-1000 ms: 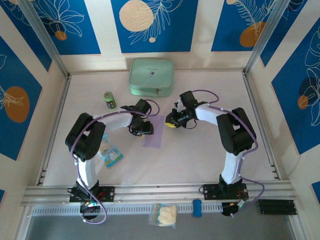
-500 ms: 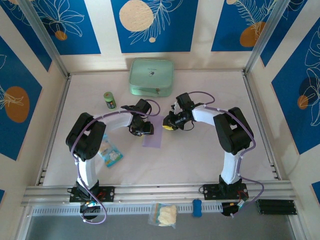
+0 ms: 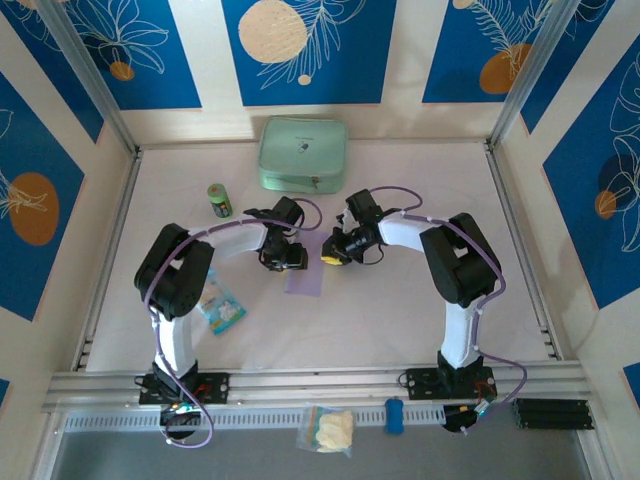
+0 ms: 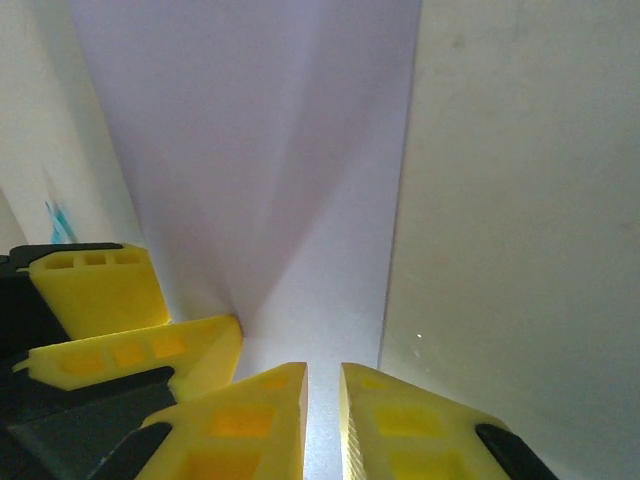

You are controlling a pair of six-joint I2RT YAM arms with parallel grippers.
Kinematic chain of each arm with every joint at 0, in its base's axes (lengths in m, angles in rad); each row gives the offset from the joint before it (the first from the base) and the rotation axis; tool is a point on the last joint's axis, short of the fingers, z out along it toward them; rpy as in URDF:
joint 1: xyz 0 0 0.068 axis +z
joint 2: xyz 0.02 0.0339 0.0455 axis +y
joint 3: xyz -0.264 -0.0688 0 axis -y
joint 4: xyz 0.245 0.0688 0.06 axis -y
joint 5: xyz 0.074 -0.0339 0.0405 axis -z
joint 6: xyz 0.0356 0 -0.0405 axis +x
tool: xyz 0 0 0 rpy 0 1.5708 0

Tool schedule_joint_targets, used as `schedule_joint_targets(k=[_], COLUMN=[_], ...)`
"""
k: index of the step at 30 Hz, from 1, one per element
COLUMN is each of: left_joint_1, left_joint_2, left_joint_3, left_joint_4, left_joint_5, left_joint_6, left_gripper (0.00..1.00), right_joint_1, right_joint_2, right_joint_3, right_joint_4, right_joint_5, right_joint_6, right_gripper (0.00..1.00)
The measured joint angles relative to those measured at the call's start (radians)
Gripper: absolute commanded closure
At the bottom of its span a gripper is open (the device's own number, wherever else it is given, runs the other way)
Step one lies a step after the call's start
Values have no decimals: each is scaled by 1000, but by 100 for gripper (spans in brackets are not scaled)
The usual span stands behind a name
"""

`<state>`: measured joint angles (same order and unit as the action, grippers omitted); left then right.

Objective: Fold a paper plane with a square sheet of paper (pick it up from the middle)
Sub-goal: Hold the square sheet of paper at the center of the table.

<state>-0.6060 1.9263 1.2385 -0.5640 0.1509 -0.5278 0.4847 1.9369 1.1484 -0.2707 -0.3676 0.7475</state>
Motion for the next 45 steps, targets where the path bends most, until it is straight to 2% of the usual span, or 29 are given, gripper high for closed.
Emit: schedule_joint_targets(k=[36,45], left_joint_1=[2,11], left_joint_2=[6,-56], left_joint_3=[16,10], left_joint_4=[-15,-38], left_joint_5=[1,-27], left_joint_6=[-24,-71], left_gripper=[54,46], right_joint_1=[32,33], right_joint_2=[82,109], right_joint_3=[59,116], right_joint_4=[-50,-134], right_joint_5=[8,16], right_joint_6=[-27,-122], right_gripper=[90,92])
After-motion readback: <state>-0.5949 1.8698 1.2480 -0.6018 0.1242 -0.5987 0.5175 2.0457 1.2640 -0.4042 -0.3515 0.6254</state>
